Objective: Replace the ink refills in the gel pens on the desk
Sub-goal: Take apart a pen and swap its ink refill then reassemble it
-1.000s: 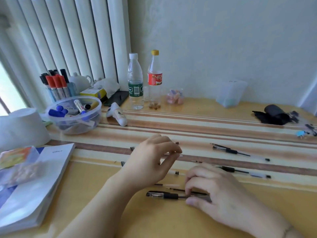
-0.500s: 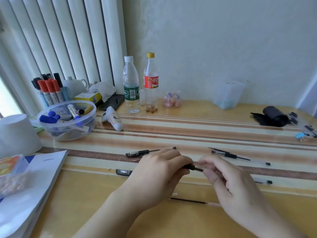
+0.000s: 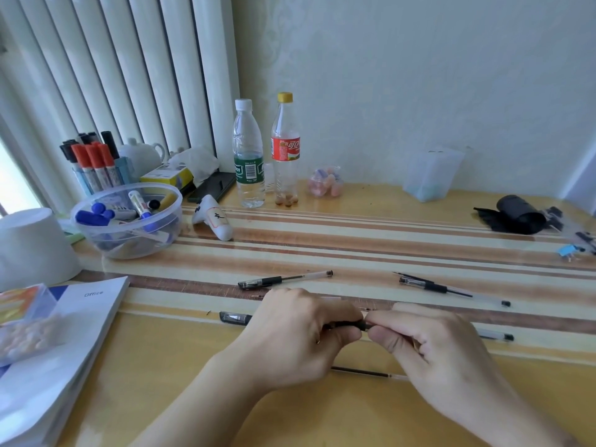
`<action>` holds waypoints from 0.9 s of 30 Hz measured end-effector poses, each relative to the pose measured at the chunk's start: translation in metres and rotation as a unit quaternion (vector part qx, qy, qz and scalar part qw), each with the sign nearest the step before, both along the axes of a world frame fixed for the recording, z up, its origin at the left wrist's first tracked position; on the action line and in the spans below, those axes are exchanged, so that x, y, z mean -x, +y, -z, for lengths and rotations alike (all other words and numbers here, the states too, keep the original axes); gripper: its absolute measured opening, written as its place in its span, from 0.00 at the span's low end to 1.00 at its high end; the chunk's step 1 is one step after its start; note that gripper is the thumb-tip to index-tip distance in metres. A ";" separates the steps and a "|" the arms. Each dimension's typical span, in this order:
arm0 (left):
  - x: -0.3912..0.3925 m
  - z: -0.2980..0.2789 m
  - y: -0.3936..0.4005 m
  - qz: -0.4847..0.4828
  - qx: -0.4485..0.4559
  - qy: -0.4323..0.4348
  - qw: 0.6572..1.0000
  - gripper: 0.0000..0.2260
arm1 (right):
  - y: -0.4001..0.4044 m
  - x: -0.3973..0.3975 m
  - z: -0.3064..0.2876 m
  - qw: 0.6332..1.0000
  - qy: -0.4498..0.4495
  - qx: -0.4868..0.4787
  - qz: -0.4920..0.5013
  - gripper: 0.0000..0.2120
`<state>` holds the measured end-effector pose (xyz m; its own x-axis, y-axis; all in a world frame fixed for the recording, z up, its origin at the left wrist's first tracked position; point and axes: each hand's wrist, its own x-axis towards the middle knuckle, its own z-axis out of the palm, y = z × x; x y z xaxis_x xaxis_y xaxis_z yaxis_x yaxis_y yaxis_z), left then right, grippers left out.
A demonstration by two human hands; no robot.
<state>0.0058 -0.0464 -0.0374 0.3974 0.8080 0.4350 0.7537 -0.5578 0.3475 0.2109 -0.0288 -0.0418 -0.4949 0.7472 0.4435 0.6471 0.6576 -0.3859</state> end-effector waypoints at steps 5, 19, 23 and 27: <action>0.004 0.001 0.001 0.004 0.008 -0.034 0.999 0.09 | 0.001 -0.003 -0.002 1.000 0.012 0.015 -0.003 0.16; 0.001 -0.002 0.004 0.000 -0.054 -0.042 0.998 0.08 | 0.011 -0.024 -0.006 0.998 0.013 0.052 0.018 0.19; 0.001 0.001 0.005 -0.006 -0.061 0.000 0.998 0.12 | 0.007 -0.019 -0.004 0.999 0.008 0.047 0.003 0.20; -0.002 0.003 0.006 -0.019 -0.050 -0.033 0.998 0.13 | 0.006 -0.012 -0.003 0.998 0.066 0.014 0.014 0.14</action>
